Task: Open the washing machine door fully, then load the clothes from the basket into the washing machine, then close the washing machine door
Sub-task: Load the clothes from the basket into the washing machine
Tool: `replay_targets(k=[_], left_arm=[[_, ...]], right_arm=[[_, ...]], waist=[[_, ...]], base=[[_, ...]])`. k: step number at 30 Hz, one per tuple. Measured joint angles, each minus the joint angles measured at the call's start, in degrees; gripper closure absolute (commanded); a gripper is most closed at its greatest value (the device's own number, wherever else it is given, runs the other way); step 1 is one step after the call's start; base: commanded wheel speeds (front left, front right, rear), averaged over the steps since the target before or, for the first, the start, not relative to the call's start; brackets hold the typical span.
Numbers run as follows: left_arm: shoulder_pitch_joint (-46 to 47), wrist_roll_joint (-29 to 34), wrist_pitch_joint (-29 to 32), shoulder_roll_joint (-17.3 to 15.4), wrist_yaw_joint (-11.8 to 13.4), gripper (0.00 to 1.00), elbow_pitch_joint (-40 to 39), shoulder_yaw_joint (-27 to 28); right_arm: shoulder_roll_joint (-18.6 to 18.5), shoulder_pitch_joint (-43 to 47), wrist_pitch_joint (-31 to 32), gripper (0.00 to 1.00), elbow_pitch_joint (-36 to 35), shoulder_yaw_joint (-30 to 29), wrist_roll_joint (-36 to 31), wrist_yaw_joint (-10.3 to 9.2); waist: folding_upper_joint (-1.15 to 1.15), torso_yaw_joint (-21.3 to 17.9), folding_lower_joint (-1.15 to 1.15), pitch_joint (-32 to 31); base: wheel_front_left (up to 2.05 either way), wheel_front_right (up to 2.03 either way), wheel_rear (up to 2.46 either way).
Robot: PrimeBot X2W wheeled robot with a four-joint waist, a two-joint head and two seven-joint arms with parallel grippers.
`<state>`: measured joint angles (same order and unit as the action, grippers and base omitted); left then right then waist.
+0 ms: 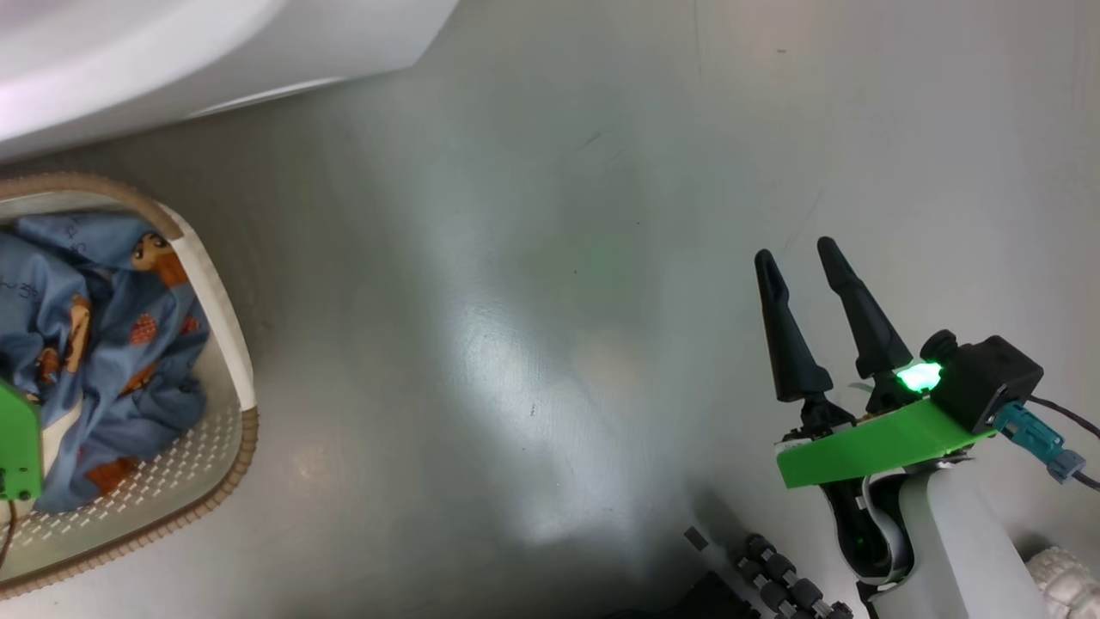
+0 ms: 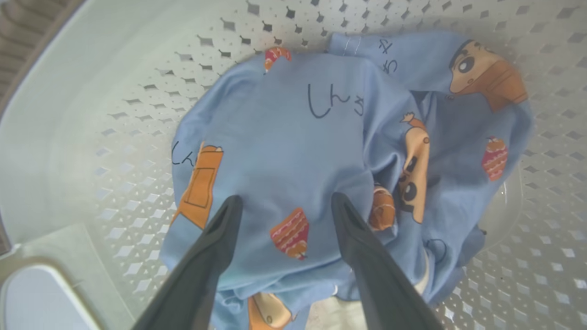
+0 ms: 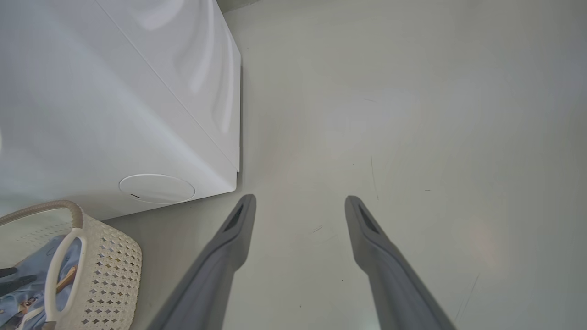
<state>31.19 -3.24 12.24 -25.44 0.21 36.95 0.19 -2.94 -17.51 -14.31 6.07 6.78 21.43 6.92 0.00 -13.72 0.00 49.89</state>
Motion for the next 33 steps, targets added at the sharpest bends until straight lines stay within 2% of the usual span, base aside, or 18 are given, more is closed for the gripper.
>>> replay_targets(k=[8,16,17,20,21,22,28,33], left_arm=[[1.6,2.4,6.4,-2.4,-1.7,0.00,-1.0,-3.1],[3.3,2.2,13.0,-2.9,-1.8,0.02,-0.9,-3.5],[3.3,2.2,13.1,-2.9,-1.8,0.09,-1.0,-3.5],[3.5,1.9,13.3,-3.1,-1.8,0.71,-1.2,-3.5],[3.6,1.9,13.3,-3.1,-1.8,0.88,-1.2,-3.5],[3.9,1.8,13.5,-3.1,-1.8,1.00,-1.2,-3.5],[4.3,1.1,12.8,-3.0,-1.6,1.00,-0.8,-3.7],[4.3,-0.2,7.6,-2.1,-1.4,1.00,0.2,-4.0]], right_arm=[[0.0,-0.3,0.0,0.00,0.0,0.9,0.8,0.00],[0.0,-0.3,0.0,0.00,0.0,1.4,0.9,0.00],[0.0,-0.3,0.0,0.00,0.0,1.4,1.0,0.00],[0.0,-0.3,0.0,0.00,-0.1,1.5,1.0,0.00],[0.0,-0.3,0.0,0.00,-0.1,1.5,1.0,0.00],[0.0,-0.4,0.0,0.00,-0.1,1.5,1.0,0.00],[0.0,-1.5,0.0,0.00,0.0,1.5,1.0,0.00],[0.0,-1.6,0.0,0.00,0.1,1.2,1.0,0.00]], waist=[[0.00,-0.9,0.00,0.8],[0.00,-1.7,0.00,1.7],[0.00,-1.8,0.00,1.8],[0.00,-1.9,0.00,2.2],[0.00,-2.0,0.00,2.2],[0.00,-2.0,0.00,2.3],[0.00,-2.0,0.00,2.0],[0.00,-1.8,0.00,0.4]], base=[[0.00,0.00,0.00],[0.00,0.00,0.00],[0.00,0.00,0.00],[0.00,0.00,0.00],[0.00,0.00,0.00],[0.00,0.00,0.00],[0.00,0.00,0.00],[0.00,0.00,0.00]])
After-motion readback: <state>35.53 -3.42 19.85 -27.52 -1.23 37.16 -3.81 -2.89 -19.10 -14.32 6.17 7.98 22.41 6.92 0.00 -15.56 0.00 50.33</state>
